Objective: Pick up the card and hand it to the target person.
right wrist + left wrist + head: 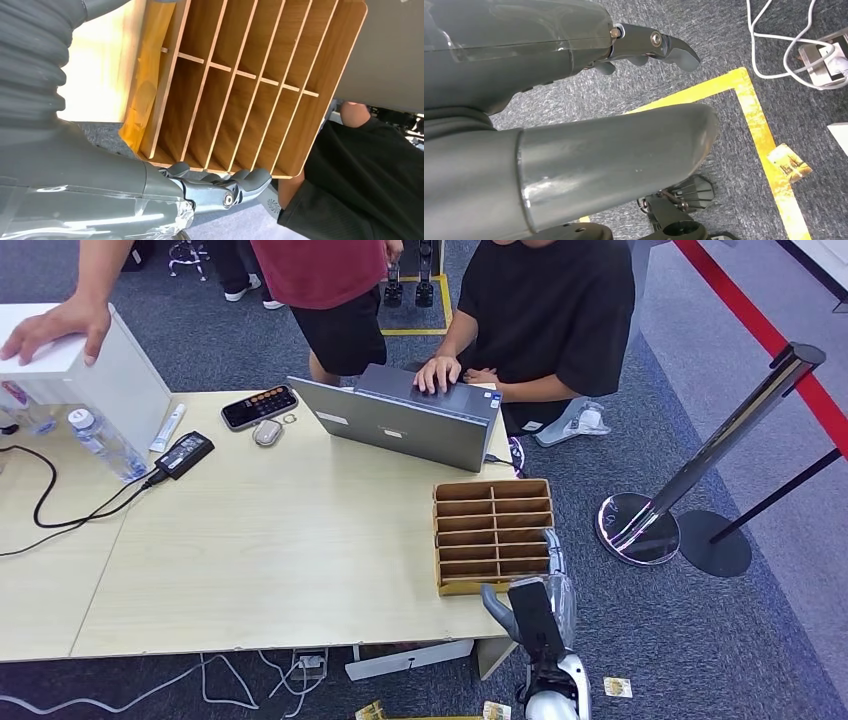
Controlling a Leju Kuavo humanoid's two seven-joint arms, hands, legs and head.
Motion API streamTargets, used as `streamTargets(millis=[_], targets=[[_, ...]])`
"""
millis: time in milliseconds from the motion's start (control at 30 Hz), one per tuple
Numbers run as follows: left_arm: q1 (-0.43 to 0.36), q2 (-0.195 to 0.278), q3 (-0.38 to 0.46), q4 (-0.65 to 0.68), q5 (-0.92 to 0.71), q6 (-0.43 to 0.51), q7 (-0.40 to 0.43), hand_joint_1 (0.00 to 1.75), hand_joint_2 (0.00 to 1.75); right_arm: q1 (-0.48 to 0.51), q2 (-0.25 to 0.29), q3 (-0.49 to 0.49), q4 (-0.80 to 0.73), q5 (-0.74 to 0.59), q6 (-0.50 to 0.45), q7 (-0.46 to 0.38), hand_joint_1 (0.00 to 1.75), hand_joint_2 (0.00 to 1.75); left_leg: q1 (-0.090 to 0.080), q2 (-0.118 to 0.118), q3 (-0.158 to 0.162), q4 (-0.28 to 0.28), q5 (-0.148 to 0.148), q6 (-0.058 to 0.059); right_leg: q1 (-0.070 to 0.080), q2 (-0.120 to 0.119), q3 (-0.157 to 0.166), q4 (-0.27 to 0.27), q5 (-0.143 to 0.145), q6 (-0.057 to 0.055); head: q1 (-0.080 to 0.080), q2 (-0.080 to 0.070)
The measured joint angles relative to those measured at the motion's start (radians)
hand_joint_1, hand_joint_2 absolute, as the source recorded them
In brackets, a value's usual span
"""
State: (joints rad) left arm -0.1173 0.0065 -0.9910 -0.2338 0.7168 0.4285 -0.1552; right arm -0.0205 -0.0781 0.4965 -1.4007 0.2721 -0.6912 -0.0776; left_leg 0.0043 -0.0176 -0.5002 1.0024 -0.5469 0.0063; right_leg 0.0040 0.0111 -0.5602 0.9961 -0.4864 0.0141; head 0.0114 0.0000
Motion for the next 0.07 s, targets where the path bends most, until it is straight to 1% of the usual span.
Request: streamTargets(millis=[67], targets=[[0.000,0.000,0.001,0.000,0.001,0.000,-0.001,0.00,0.00,0.002,0.000,0.000,0.002,0.009,0.000,-0.003,0.00,1.75,0.000,0.000,0.000,0.000,0.000,0.000,0.000,0.000,0.000,0.000,0.000,0.000,0.000,0.000]])
